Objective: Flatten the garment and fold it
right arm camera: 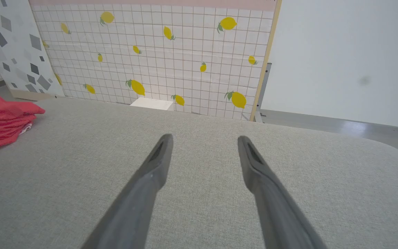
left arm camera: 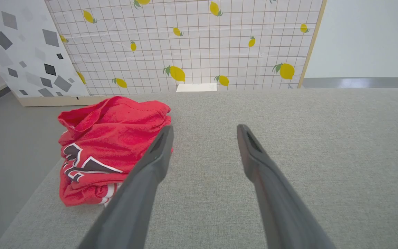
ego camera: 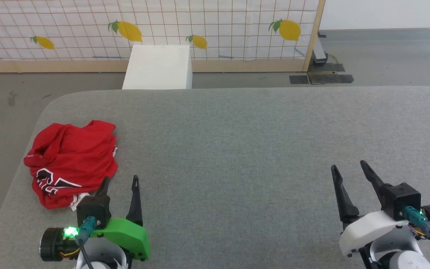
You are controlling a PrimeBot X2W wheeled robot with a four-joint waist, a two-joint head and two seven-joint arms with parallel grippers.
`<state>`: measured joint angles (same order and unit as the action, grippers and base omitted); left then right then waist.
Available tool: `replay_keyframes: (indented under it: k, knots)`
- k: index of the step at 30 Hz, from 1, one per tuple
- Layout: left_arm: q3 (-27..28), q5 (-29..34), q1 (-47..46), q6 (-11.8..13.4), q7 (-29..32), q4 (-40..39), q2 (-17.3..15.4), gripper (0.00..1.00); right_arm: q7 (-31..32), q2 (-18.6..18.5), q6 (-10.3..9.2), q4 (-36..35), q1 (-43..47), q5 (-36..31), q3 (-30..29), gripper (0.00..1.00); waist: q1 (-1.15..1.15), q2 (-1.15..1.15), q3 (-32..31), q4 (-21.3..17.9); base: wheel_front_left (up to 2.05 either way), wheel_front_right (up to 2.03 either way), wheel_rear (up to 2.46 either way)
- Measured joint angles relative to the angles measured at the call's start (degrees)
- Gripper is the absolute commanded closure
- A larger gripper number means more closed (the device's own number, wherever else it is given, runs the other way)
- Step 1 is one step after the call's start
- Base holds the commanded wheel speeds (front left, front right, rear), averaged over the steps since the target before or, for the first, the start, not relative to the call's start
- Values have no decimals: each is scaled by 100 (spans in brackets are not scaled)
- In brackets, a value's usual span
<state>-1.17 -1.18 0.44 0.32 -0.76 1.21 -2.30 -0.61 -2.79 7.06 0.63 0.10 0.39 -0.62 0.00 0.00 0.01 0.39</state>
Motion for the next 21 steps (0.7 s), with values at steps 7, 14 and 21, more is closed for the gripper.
replay_keyframes:
  k: [7, 14, 21]
  knots:
    - [-66, -41, -18, 58, -85, 83, 0, 0, -78, 0, 0, 44, 0, 0, -34, 0, 0, 0, 4, 136, 0, 0, 0]
    - [-103, -85, -49, 142, -159, 152, -2, 0, -153, 0, 0, 94, 0, 9, -51, 0, 0, 0, 9, 369, 0, 0, 0]
    - [-132, -130, -51, 213, -246, 179, -10, 0, -245, 0, 0, 156, -1, 10, -67, 0, 0, 0, 14, 676, 0, 0, 0]
